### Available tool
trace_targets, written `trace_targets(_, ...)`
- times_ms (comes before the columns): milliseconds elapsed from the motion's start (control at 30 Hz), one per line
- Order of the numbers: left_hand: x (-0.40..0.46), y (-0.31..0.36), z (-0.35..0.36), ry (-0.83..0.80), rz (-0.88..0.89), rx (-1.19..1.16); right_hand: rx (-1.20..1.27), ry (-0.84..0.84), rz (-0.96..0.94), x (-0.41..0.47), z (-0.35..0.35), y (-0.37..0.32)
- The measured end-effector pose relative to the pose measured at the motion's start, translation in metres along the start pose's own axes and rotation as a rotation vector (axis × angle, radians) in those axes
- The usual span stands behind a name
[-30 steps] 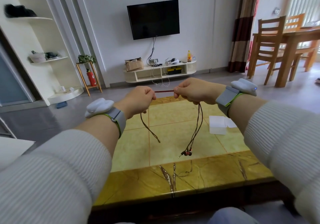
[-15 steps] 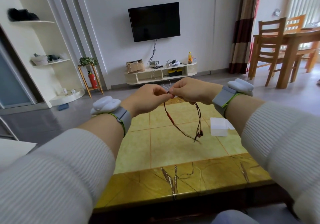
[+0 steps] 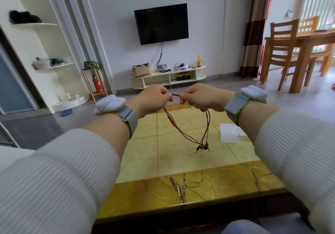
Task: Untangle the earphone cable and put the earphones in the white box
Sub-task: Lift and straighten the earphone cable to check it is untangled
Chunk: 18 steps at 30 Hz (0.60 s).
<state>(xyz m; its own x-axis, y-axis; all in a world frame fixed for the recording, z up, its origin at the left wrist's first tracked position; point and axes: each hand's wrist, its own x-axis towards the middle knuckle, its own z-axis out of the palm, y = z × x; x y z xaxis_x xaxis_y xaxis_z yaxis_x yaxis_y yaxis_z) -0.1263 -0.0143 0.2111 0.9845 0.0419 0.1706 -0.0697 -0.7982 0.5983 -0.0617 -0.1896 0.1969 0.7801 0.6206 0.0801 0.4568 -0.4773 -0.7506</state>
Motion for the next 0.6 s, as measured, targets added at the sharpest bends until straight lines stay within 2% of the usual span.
trace_targets(167,0.003,-0.001,-0.003,-0.003,-0.047,-0.017,0.048,-0.018,0.020,0.000,0.002,0.001)
trace_targets(333,0.000,0.005,-0.004,0.034,-0.004,0.142,0.047,-0.031,0.006,-0.002,0.008,0.001)
trace_targets(600,0.000,0.007,0.000,0.057,0.028,0.160,0.156,-0.010,-0.002,-0.001,0.030,0.005)
